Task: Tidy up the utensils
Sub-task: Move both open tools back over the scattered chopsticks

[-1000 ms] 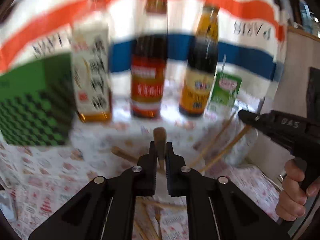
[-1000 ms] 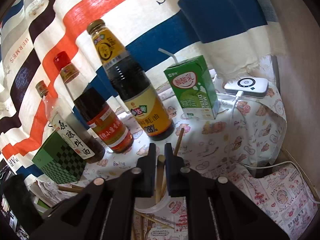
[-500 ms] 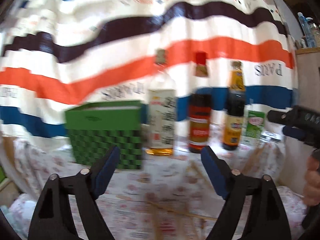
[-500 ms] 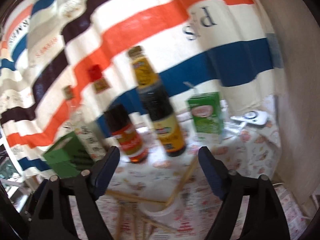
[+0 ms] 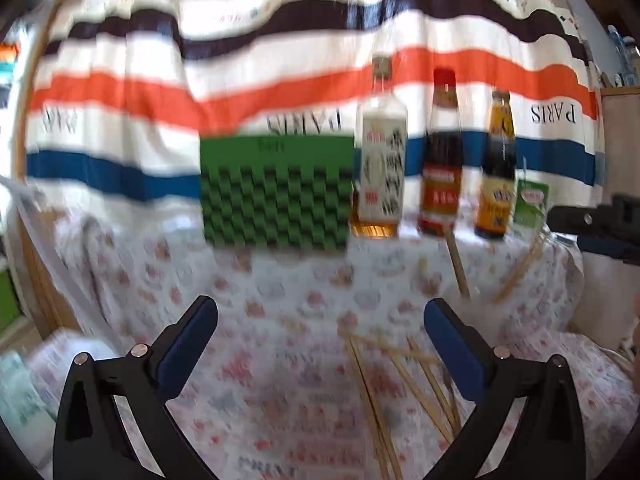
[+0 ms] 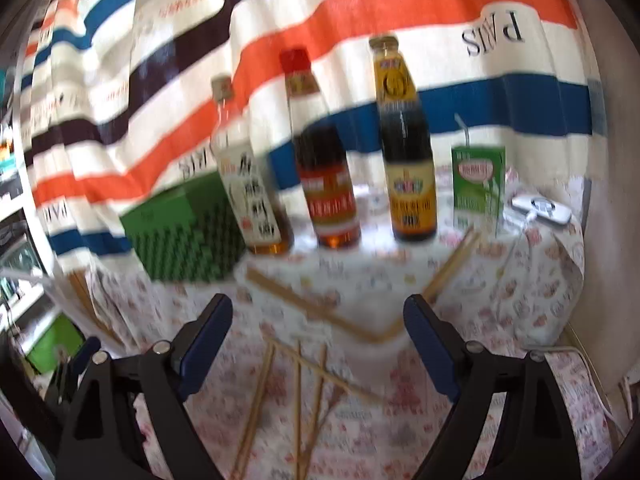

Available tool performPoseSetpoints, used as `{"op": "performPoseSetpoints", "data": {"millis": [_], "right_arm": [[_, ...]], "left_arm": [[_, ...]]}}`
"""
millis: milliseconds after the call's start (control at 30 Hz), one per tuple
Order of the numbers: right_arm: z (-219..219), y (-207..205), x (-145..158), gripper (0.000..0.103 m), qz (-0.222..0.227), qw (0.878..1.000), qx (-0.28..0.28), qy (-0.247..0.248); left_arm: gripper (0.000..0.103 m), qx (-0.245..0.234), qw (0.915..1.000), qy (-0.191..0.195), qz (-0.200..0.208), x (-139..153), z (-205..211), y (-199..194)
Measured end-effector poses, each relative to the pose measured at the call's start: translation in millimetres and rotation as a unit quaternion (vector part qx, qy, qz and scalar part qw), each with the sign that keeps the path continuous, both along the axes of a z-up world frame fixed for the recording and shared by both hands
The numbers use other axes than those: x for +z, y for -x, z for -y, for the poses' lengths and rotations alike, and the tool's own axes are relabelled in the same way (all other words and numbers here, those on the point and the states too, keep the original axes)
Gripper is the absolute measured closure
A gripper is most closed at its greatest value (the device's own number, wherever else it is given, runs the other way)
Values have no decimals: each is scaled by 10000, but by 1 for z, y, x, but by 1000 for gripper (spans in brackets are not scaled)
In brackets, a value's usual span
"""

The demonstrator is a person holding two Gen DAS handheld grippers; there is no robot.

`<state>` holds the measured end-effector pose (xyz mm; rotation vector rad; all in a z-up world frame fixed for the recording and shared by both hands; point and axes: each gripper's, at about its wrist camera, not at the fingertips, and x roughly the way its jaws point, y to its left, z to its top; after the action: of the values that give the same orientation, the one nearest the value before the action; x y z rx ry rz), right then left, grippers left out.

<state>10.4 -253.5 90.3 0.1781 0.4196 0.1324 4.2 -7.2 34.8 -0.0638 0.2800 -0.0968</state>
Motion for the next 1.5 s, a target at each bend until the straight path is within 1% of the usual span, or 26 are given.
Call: {"op": "performPoseSetpoints", "data": {"millis": [33, 67, 100, 133, 167, 233, 300, 367, 400, 467, 500, 533, 600, 633, 767, 867, 1033, 1067, 1100, 1133, 1167, 1233, 1300, 1367, 1433, 1500], "right_arm": [[1, 1, -5, 17, -70, 10000, -12, 17], [0, 3, -12, 17, -176, 9998, -12, 27], [1, 3, -22, 17, -316, 9995, 28, -56], [1, 1, -28, 17, -403, 9991, 61, -140], [1, -2, -37, 17, -519, 9983, 86, -264], [-1, -8, -48, 17, -691, 9969, 113, -358], [-5, -15, -60, 17, -919, 9948, 301, -327], [-7, -18, -70, 17, -1023, 9941, 318, -171], [-9, -19, -76, 17, -1107, 9934, 285, -40], [-10, -23, -84, 17, -1332, 9905, 326, 55], [-12, -29, -91, 17, -1659, 9854, 389, 45], [-12, -33, -97, 17, -1886, 9809, 469, -6], [-13, -38, -106, 17, -2117, 9745, 708, -222], [-13, -40, -109, 17, -2178, 9730, 735, -219], [-15, -43, -117, 17, -2253, 9727, 560, 75], [-13, -45, -118, 17, -2271, 9727, 464, 131], [-12, -48, -117, 17, -2295, 9723, 327, 302], [-12, -49, -118, 17, -2329, 9714, 339, 302], [-11, -50, -119, 17, -2356, 9708, 348, 305], [-10, -51, -120, 17, -2386, 9701, 315, 318], [-8, -52, -120, 17, -2396, 9700, 239, 321], [-4, -53, -121, 17, -2393, 9704, 149, 296], [-3, -54, -124, 17, -2467, 9686, 164, 258], [-3, -55, -126, 17, -2520, 9673, 192, 198], [-5, -55, -126, 17, -2531, 9669, 197, 240], [-6, -55, -126, 17, -2512, 9673, 121, 327]], "left_arm": [[1, -195, 9992, 277, -205, -6, -5, -4], [1, -347, 9962, 621, -503, -15, -11, -10], [1, -358, 9930, 817, -769, -21, -15, -16], [1, -335, 9915, 909, -874, -24, -17, -20], [1, -283, 9912, 936, -894, -27, -18, -22], [1, -204, 9920, 795, -962, -31, -18, -27], [1, -33, 9921, 690, -1045, -36, -18, -31], [1, 13, 9912, 643, -1154, -41, -19, -34], [1, -37, 9895, 699, -1265, -43, -20, -36], [1, -83, 9822, 901, -1648, -50, -26, -44], [1, -43, 9789, 953, -1807, -53, -29, -48], [1, 5, 9777, 959, -1869, -56, -31, -50], [1, 124, 9778, 840, -1917, -59, -32, -52], [1, 154, 9773, 783, -1964, -61, -31, -53], [1, 69, 9730, 672, -2207, -66, -23, -57], [1, 338, 9721, 447, -2277, -68, -17, -55], [1, 74, 9700, 351, -2403, -70, -6, -55], [1, 10, 9669, 356, -2528, -72, -4, -57], [2, -9, 9612, 354, -2735, -77, -3, -61], [8, -33, 9568, 353, -2886, -82, 0, -63], [14, -89, 9543, 343, -2968, -85, 2, -64], [20, -238, 9507, 332, -3075, -90, 7, -66], [25, -327, 9500, 253, -3096, -91, 13, -65], [31, -344, 9515, 79, -3055, -91, 20, -62], [33, -199, 9515, -152, -3068, -93, 25, -62], [34, -40, 9514, -250, -3069, -94, 26, -61]]}}
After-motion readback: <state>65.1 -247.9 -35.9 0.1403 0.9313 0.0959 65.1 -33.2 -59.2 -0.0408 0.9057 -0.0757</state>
